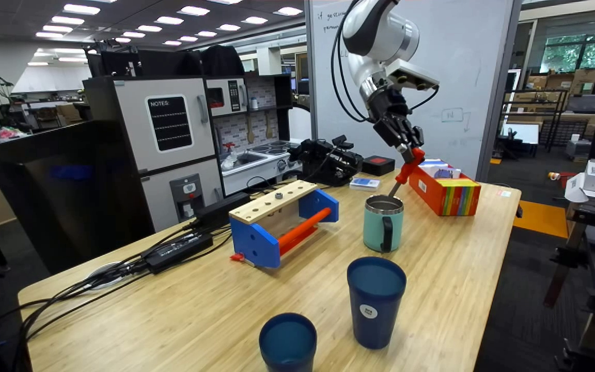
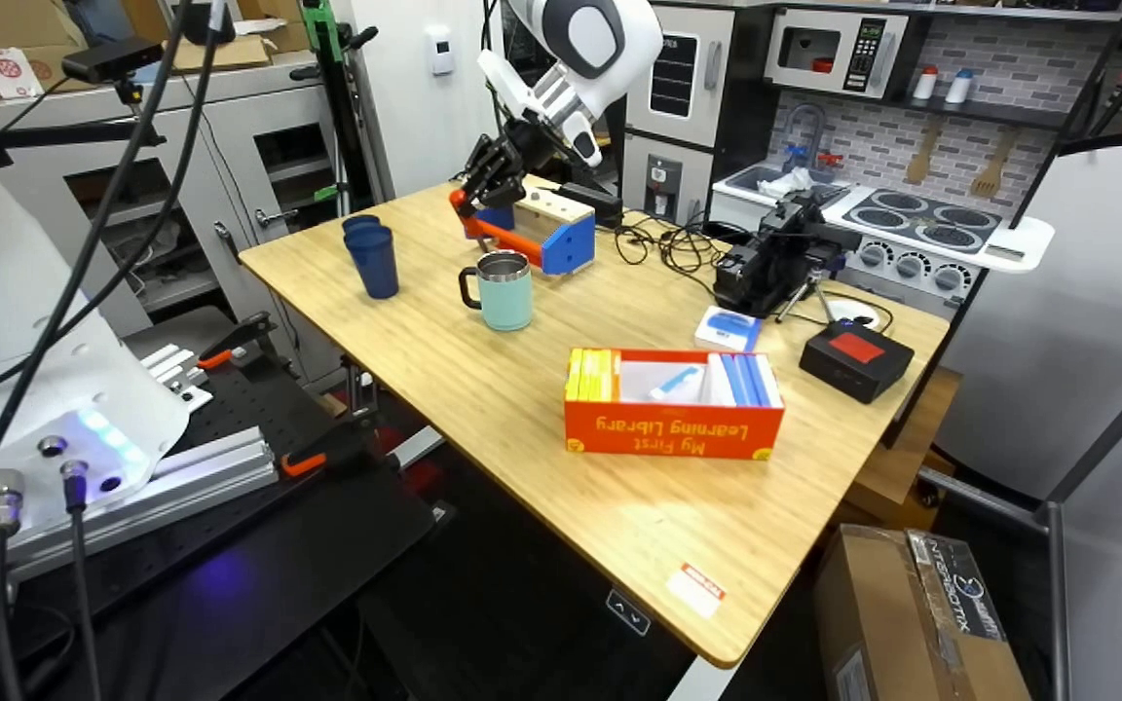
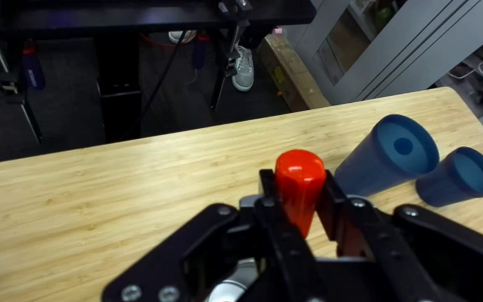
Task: Remove the orange object from the blue cup and out it on the table
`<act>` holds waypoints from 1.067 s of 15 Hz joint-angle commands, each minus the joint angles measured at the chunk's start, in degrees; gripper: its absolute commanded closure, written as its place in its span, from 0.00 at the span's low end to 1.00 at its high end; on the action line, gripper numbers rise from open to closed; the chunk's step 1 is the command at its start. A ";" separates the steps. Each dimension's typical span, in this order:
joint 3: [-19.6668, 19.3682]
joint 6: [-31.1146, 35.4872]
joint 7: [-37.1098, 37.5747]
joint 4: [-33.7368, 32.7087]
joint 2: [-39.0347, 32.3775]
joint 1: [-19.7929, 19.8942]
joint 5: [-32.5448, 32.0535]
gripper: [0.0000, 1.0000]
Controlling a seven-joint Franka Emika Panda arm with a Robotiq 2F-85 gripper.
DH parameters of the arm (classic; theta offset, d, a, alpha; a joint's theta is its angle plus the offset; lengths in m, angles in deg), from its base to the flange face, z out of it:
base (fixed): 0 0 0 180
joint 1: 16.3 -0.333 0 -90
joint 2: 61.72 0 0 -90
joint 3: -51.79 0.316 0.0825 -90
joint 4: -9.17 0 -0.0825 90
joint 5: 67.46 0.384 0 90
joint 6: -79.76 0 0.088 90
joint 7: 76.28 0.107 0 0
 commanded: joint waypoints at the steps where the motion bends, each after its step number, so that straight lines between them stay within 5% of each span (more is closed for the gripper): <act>1: -1.95 5.53 3.14 9.10 7.05 0.56 4.53 0.93; 9: -6.11 23.08 8.37 19.55 6.49 1.93 11.07 0.93; 16: -6.66 37.76 26.41 22.74 4.70 -1.87 13.44 0.93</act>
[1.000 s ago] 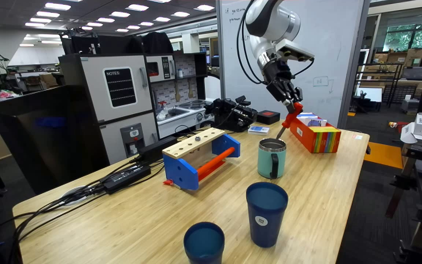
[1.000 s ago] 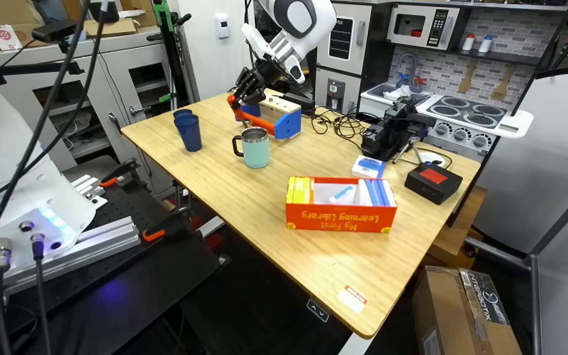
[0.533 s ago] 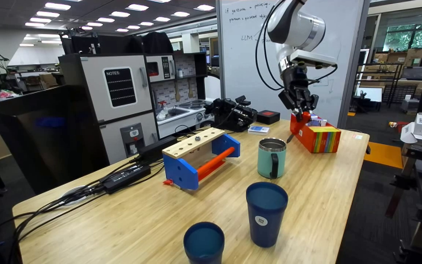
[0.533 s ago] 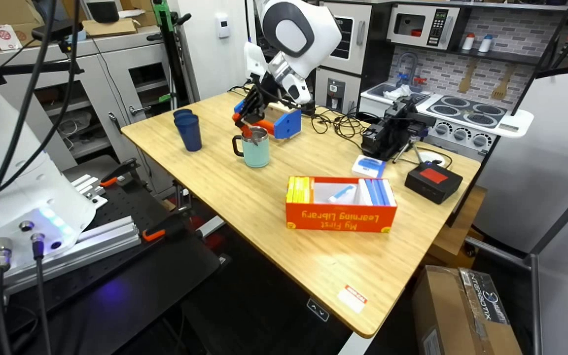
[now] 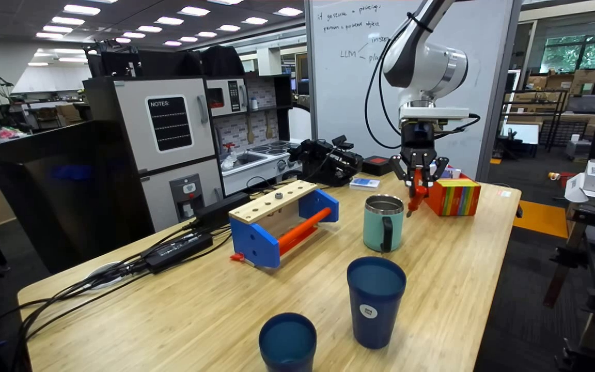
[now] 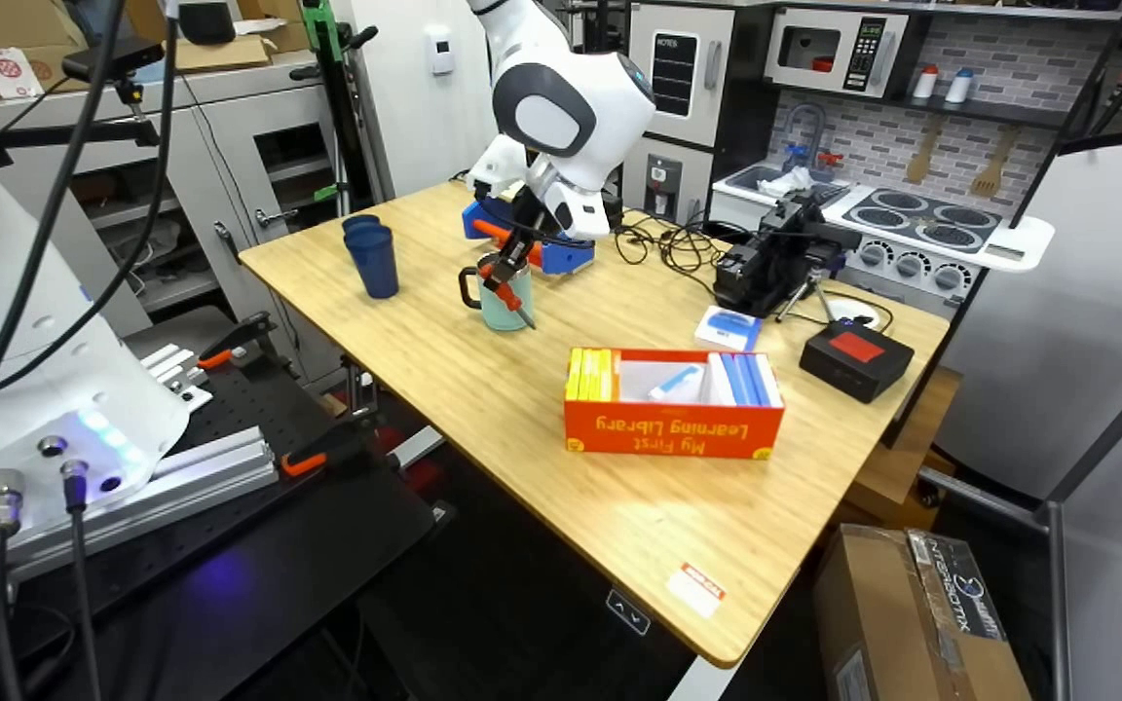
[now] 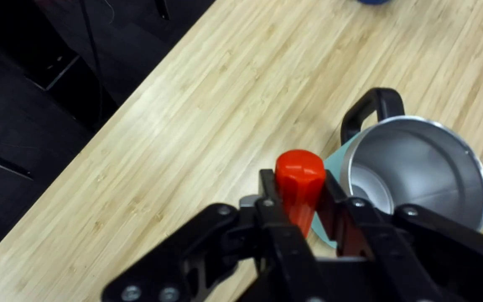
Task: Remove the orange object from the blue cup and out it on the table
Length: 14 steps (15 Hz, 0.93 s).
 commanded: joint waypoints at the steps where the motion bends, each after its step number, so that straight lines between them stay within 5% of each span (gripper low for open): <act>1: -0.82 6.34 10.41 1.65 0.10 -2.66 1.22 0.93; 6: -0.72 6.47 21.47 0.85 -2.28 -2.25 2.45 0.93; 14: -0.98 5.62 28.35 -0.79 -5.13 -1.43 2.80 0.93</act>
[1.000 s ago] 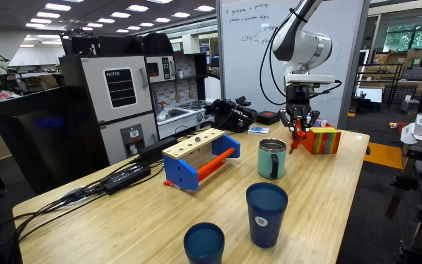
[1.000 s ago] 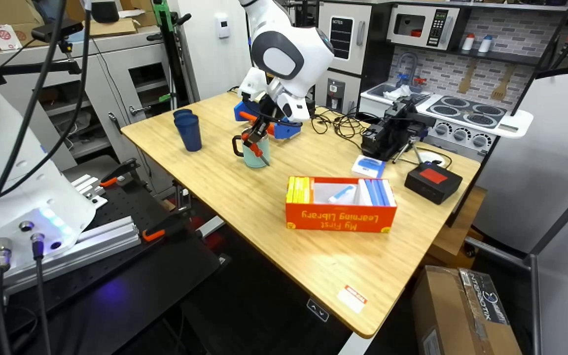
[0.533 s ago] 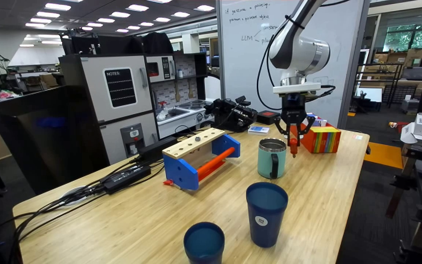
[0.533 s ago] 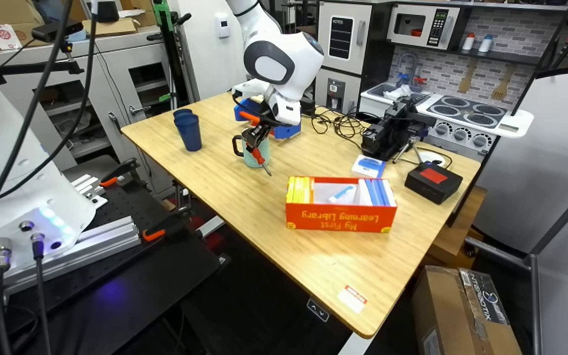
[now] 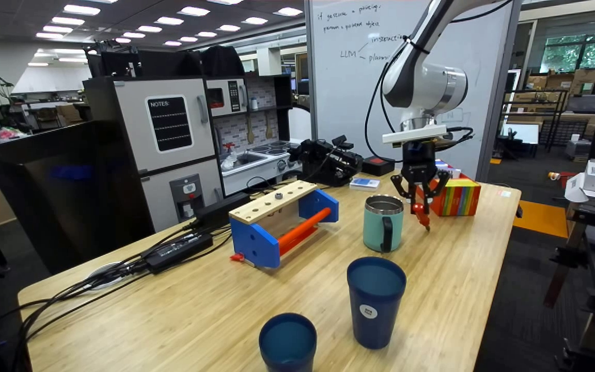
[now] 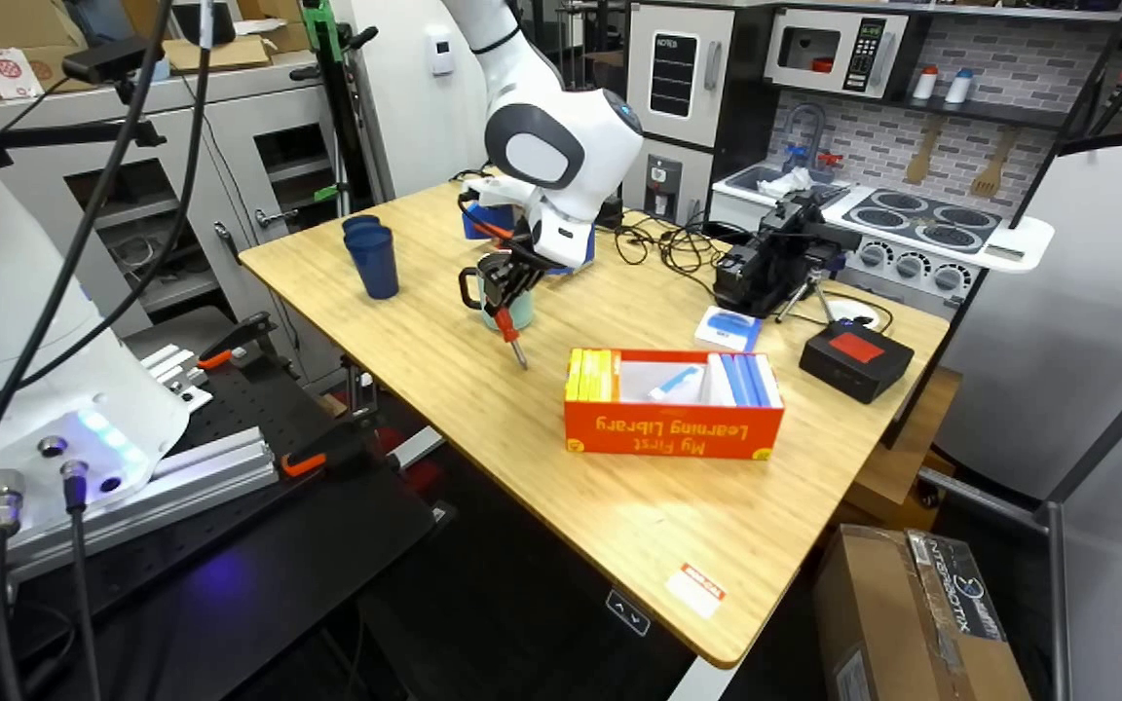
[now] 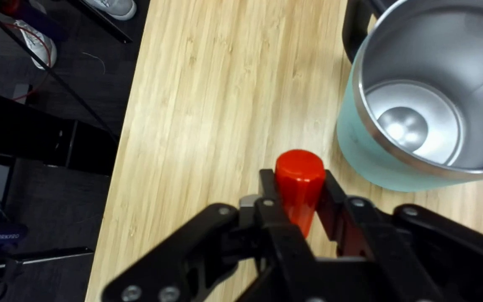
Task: Remove the orange object from the blue cup and out it on the table
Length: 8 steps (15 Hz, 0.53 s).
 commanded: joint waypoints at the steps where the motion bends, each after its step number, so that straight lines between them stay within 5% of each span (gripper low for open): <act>1: 0.30 -0.82 1.93 -1.55 -1.04 0.71 1.19 0.91; 2: 0.39 -0.86 2.07 -1.76 -1.19 0.84 1.21 0.48; 4: 0.48 -0.97 2.09 -2.24 -1.62 1.07 1.19 0.42; 8: 0.55 -1.14 1.75 -2.93 -2.31 1.52 1.18 0.13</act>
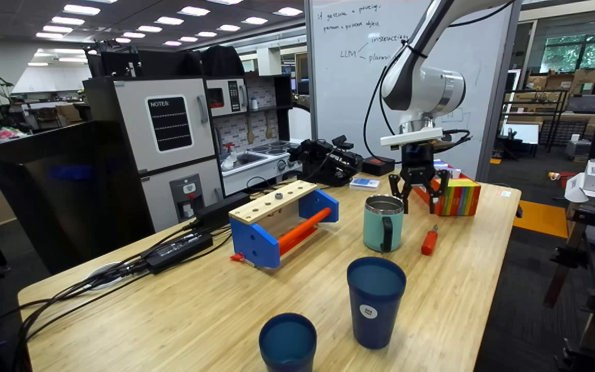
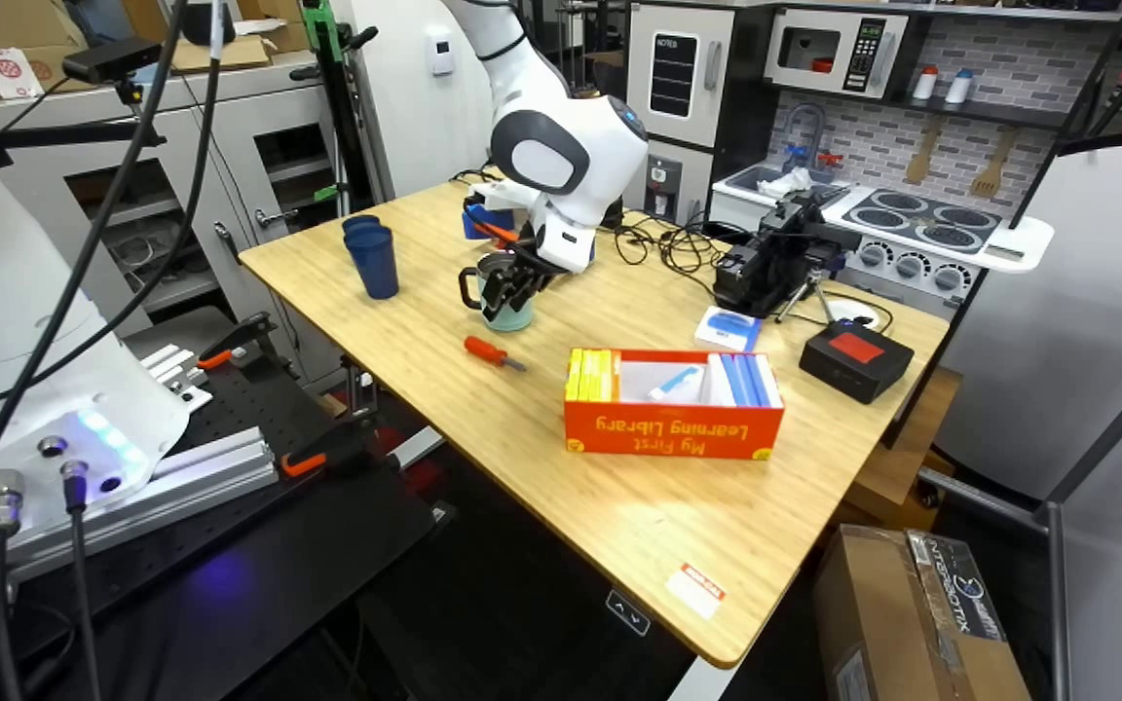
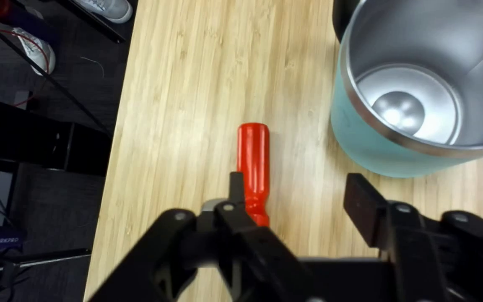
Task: Remove the orange object from the blue cup and out it on the table
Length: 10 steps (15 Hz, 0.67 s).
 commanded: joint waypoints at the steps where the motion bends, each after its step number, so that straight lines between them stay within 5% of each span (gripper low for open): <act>1: 0.69 -1.15 -0.40 -1.49 -0.79 1.29 1.31 0.07; 3: 1.78 -2.28 -3.38 -2.16 -0.91 2.63 2.01 0.00; 10: 2.46 -8.41 -11.68 -4.02 0.14 3.42 2.90 0.00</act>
